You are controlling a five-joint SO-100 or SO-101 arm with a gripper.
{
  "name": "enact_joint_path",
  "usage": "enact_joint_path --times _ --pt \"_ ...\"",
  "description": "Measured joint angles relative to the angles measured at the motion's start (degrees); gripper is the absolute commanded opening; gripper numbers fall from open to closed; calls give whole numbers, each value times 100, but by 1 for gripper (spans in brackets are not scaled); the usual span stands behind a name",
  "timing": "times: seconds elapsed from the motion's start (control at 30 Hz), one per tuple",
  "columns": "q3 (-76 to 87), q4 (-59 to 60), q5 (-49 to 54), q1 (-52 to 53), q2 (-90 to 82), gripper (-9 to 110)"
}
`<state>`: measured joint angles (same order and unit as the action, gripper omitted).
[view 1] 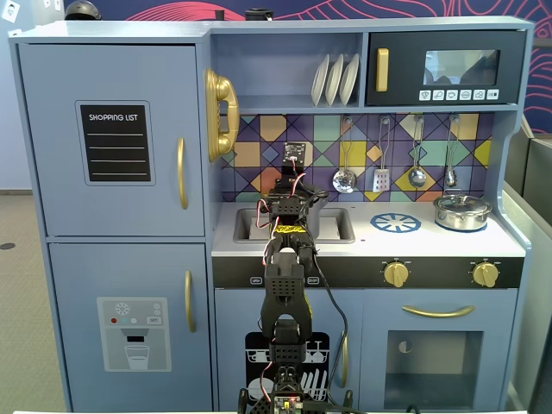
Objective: Pick up the lid from the counter and put it on the gray recipient
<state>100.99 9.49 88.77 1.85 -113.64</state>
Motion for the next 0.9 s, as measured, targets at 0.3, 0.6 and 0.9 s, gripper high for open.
enact_joint_path --times 0.3,0.6,0.9 --pt "308 -26 -9 -97 -88 8" --pt "343 -44 62 -97 -211 27" --pt "1011 1178 378 -158 -1819 23"
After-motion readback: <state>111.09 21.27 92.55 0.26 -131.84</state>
